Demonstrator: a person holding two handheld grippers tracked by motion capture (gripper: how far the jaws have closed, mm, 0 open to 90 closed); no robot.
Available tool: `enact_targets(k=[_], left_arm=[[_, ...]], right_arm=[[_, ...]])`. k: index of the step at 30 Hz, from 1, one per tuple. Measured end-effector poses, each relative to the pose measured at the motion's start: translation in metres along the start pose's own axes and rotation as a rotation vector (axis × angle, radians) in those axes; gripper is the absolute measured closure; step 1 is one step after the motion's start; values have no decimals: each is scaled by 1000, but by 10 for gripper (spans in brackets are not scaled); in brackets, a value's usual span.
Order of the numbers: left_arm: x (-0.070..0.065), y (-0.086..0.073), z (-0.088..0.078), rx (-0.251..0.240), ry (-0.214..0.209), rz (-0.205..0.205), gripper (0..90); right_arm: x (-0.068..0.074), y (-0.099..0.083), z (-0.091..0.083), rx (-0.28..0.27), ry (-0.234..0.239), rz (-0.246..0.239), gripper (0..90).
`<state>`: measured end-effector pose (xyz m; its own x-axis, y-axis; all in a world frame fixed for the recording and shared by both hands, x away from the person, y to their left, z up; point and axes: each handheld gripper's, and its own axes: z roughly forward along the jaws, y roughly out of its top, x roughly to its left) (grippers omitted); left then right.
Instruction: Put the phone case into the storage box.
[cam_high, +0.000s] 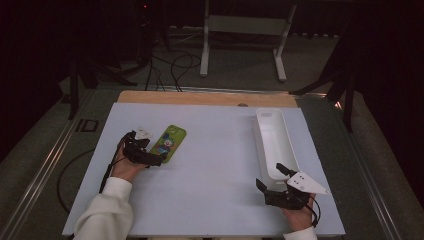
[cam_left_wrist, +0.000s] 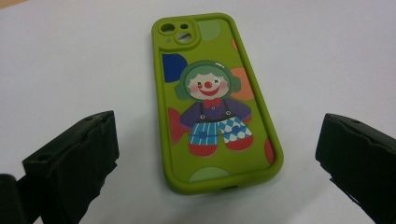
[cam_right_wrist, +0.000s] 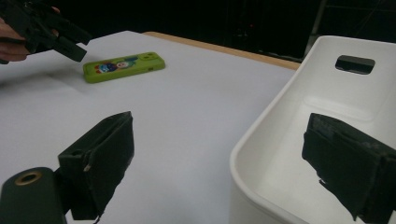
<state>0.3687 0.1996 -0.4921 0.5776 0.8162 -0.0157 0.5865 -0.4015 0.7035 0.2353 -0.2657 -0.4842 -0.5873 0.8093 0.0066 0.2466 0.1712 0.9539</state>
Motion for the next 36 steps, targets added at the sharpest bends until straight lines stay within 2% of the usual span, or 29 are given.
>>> enact_targets(k=[6, 15, 16, 21, 23, 27, 32, 36], left_arm=[[0, 1, 5, -9, -7, -17, 5], [0, 1, 12, 21, -6, -33, 31], [1, 2, 16, 42, -4, -42, 30], [0, 2, 22, 52, 0, -61, 26], [-1, 3, 28, 74, 11, -70, 22], [-1, 2, 32, 83, 23, -87, 26], [-1, 1, 36, 84, 26, -96, 39], [-4, -1, 40, 94, 34, -84, 56]], right_arm=[[0, 0, 0, 0, 1, 2, 91], [0, 0, 0, 0, 2, 2, 91], [0, 0, 0, 0, 2, 2, 91], [0, 0, 0, -1, 3, 2, 91], [0, 0, 0, 0, 3, 2, 91], [0, 0, 0, -1, 2, 1, 91], [0, 0, 0, -2, 1, 1, 91], [0, 0, 0, -1, 0, 0, 91]])
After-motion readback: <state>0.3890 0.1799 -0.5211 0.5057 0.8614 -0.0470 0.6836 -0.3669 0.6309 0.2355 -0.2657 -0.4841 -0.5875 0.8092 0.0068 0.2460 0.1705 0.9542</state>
